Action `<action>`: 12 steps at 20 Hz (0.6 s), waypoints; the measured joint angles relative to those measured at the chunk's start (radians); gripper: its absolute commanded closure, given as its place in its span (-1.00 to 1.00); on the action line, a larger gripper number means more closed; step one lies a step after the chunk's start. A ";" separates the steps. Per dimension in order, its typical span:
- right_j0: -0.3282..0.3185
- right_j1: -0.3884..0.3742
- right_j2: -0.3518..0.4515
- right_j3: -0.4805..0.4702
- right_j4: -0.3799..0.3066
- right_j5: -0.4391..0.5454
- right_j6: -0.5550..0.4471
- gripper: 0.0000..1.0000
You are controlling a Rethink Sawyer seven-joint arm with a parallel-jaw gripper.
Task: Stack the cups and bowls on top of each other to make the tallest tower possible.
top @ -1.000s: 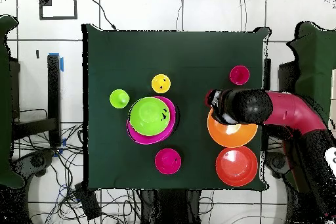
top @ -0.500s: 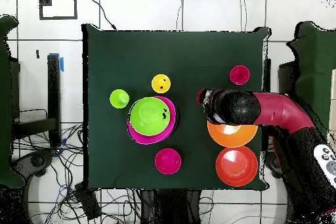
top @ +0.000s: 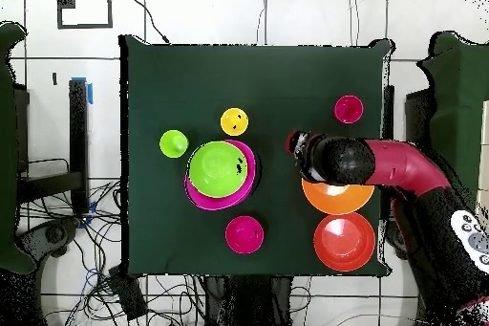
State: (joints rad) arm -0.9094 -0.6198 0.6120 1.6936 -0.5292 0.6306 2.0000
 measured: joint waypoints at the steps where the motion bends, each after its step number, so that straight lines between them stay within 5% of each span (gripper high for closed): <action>1: 0.001 0.006 -0.003 0.000 -0.003 -0.005 0.000 -1.00; 12: 0.024 0.072 -0.049 0.000 -0.022 -0.014 0.000 -1.00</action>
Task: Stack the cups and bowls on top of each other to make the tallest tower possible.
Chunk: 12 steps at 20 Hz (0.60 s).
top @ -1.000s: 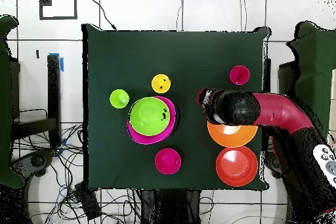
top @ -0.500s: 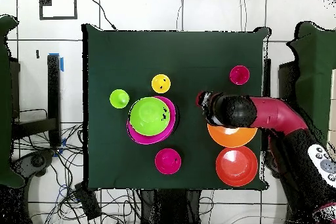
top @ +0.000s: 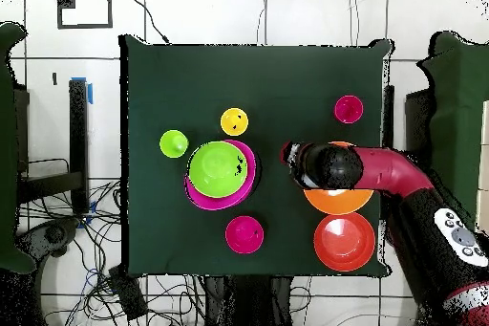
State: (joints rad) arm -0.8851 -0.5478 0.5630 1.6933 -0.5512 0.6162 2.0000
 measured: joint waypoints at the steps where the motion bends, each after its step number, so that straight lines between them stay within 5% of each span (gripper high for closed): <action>1: 0.002 0.003 -0.003 0.000 0.000 0.000 0.000 -1.00; 12: 0.011 0.018 -0.015 0.000 0.000 0.000 0.000 -1.00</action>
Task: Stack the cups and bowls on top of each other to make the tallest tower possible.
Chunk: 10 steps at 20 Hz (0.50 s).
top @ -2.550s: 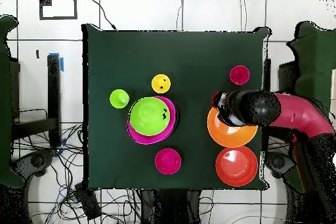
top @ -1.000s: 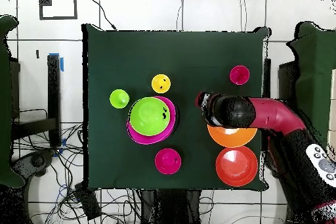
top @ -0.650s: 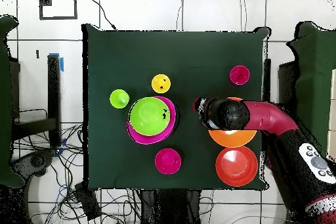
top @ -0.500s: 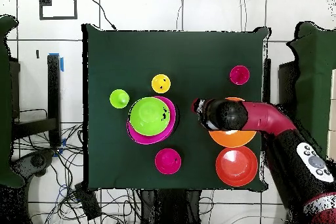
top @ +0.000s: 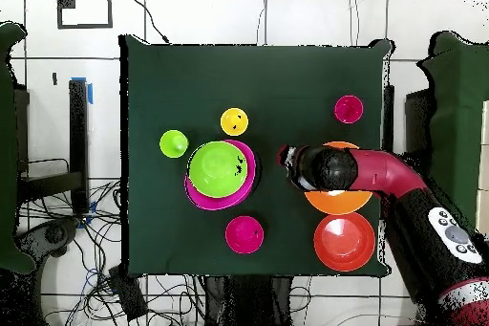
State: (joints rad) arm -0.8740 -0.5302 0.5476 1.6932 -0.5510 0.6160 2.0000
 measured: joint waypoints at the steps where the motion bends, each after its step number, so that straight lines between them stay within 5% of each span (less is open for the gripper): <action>1: 0.000 -0.002 0.000 0.000 0.000 0.000 0.000 -1.00; 10: -0.001 -0.065 0.000 0.001 0.002 0.000 0.000 -1.00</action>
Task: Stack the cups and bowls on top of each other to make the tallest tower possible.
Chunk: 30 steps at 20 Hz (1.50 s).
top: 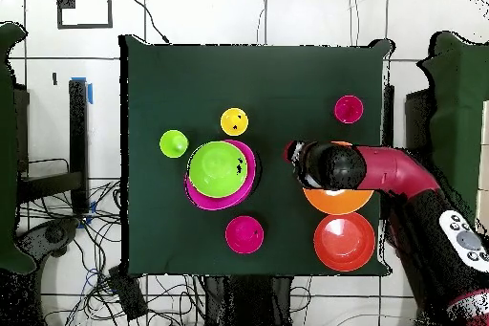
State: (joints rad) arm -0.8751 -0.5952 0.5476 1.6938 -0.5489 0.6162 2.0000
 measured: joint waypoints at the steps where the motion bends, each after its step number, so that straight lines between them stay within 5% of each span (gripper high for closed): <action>1: 0.000 -0.009 0.000 0.000 0.001 0.000 0.000 -1.00; 12: -0.007 -0.044 -0.002 0.003 0.002 0.000 0.000 -1.00; 30: -0.008 0.039 -0.073 0.002 0.002 0.000 0.000 -1.00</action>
State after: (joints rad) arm -0.8828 -0.5567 0.4750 1.6962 -0.5470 0.6160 2.0000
